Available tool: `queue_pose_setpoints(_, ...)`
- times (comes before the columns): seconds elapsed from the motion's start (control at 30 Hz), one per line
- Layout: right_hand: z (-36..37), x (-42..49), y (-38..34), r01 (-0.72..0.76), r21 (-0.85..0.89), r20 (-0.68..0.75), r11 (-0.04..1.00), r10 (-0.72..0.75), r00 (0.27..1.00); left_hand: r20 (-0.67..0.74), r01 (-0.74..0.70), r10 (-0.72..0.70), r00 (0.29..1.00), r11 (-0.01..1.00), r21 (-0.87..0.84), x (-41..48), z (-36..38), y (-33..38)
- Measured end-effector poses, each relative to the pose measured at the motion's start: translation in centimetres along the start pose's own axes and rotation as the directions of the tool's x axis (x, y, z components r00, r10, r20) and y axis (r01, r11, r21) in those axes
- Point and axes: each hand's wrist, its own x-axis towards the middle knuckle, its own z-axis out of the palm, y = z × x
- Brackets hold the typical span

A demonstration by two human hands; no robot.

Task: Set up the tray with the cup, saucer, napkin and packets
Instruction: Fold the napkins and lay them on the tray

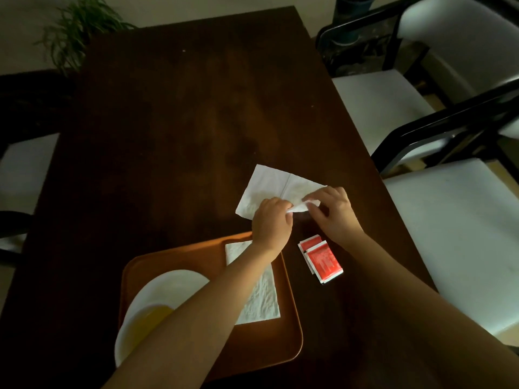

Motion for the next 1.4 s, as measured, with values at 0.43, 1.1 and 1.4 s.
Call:
queue_pose_setpoints(0.43, -5.5, 4.8, -2.4, -0.23, 0.43, 0.278, 0.873, 0.114, 0.954, 0.002, 0.163, -0.201, 0.98, 0.789, -0.592, 1.1, -7.1, 0.9)
queue_pose_setpoints(1.1, -2.9, 4.7, -1.6, -0.398, 0.53, 0.29, 0.749, 0.281, 0.915, 0.466, 0.593, -0.367, 0.805, 0.483, -0.644, 3.2, -6.8, -2.3)
queue_pose_setpoints(1.4, -4.7, 6.9, -3.6, -0.213, 0.631, 0.072, 0.746, 0.218, 0.973, 0.128, 0.288, -0.285, 0.95, 0.637, -0.716, 6.2, -8.5, -0.5)
